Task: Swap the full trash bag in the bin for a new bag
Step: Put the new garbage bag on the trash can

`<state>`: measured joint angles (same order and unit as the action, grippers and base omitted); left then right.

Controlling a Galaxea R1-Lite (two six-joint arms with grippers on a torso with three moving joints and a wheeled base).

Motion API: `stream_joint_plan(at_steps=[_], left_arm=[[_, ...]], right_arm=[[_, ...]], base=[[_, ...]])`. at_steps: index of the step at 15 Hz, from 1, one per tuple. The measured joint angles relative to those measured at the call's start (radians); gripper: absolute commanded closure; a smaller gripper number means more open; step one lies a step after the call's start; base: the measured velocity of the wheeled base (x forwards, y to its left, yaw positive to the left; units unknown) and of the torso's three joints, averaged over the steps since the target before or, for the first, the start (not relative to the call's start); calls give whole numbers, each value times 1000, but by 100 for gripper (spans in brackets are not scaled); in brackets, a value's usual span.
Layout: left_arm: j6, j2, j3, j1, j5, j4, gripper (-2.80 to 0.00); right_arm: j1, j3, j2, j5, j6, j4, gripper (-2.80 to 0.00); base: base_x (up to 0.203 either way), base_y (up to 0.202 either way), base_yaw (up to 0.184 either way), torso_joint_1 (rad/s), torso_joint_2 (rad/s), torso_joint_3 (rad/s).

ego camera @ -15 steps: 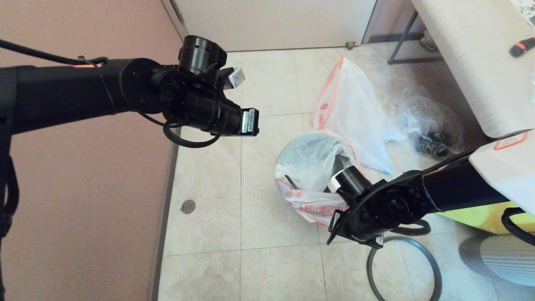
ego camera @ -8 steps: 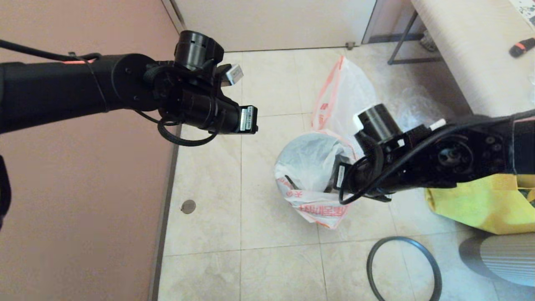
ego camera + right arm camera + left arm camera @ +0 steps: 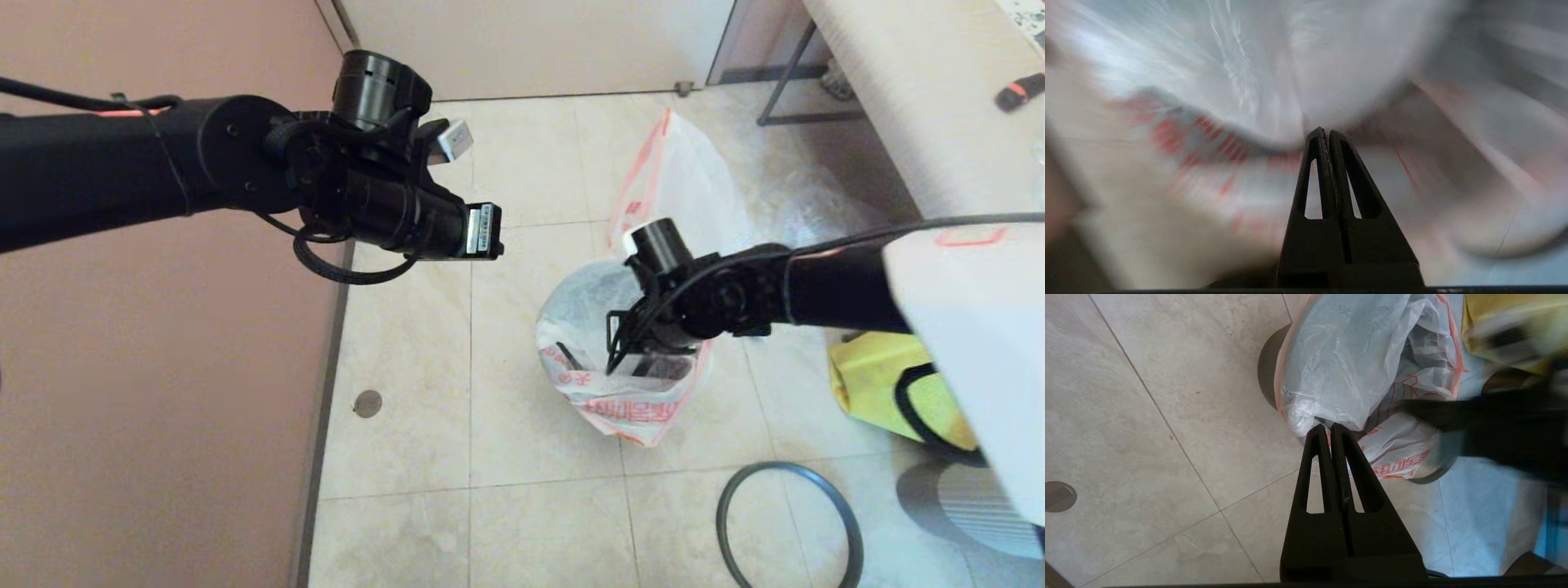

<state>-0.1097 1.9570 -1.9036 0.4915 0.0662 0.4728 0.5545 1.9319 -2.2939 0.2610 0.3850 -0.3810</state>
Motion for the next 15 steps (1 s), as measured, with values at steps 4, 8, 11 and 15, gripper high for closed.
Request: stream_joint_plan(at_steps=[4,8,11,15], left_arm=[[-1,-6,1,0,1,-3,0],[-1,-16,4,-3,1,-3,0],[-1,-27,8,-4,1,-3,0],[-1,-31,11,-4,1,-3,0]], right_arm=[[-15,54,-249,25,-255,269,0],[-42,63,-385,28,-425,470,0],[-46,60,-410,25,-426,569,0],[-26,-55,-322,26,-370,566,0]], base=[[0,0,0,0,0,0],[0,0,0,0,0,0],[0,0,0,0,0,0],[0,0,0,0,0,0]])
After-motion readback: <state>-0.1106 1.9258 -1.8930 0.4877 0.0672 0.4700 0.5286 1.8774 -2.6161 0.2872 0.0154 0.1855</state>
